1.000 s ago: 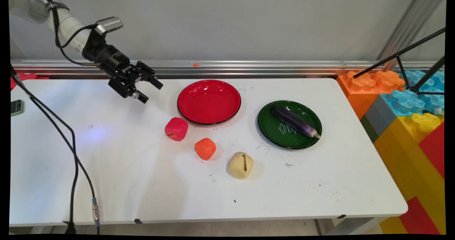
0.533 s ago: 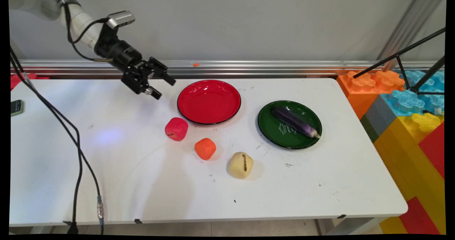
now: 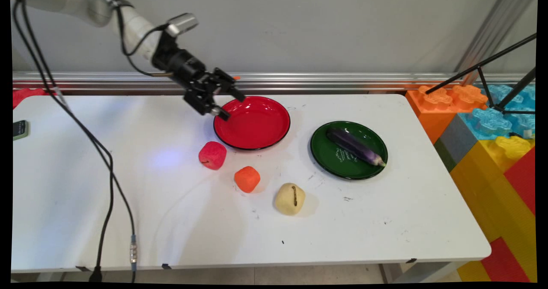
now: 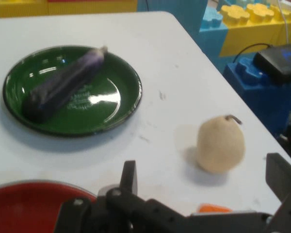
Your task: Pick up the eggplant from the green plate
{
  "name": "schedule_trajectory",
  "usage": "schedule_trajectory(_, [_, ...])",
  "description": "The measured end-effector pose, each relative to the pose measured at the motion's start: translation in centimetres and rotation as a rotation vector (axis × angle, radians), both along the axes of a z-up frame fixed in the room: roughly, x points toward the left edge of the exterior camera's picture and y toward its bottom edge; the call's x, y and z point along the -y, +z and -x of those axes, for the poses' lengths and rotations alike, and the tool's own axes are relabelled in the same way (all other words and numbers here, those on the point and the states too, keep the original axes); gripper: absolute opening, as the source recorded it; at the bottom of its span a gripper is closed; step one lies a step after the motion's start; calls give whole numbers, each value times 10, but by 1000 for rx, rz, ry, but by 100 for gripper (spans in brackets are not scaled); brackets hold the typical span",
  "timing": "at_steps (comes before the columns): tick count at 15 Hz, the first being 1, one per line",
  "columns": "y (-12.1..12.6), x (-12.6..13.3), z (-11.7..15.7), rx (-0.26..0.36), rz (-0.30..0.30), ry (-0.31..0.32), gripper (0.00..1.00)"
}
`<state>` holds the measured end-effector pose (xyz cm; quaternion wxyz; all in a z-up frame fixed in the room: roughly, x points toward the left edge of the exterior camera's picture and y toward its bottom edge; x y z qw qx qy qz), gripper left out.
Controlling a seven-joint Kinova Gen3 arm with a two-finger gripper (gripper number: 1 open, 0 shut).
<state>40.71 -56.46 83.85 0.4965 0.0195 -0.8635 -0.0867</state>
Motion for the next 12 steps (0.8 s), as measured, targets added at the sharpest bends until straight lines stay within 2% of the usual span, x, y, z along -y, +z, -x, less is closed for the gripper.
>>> schedule_trajectory(5, [-11, 30, 54, -9, 46, -25, 100])
schedule_trajectory(12, [-30, 72, 114, 3, 109, -70, 100])
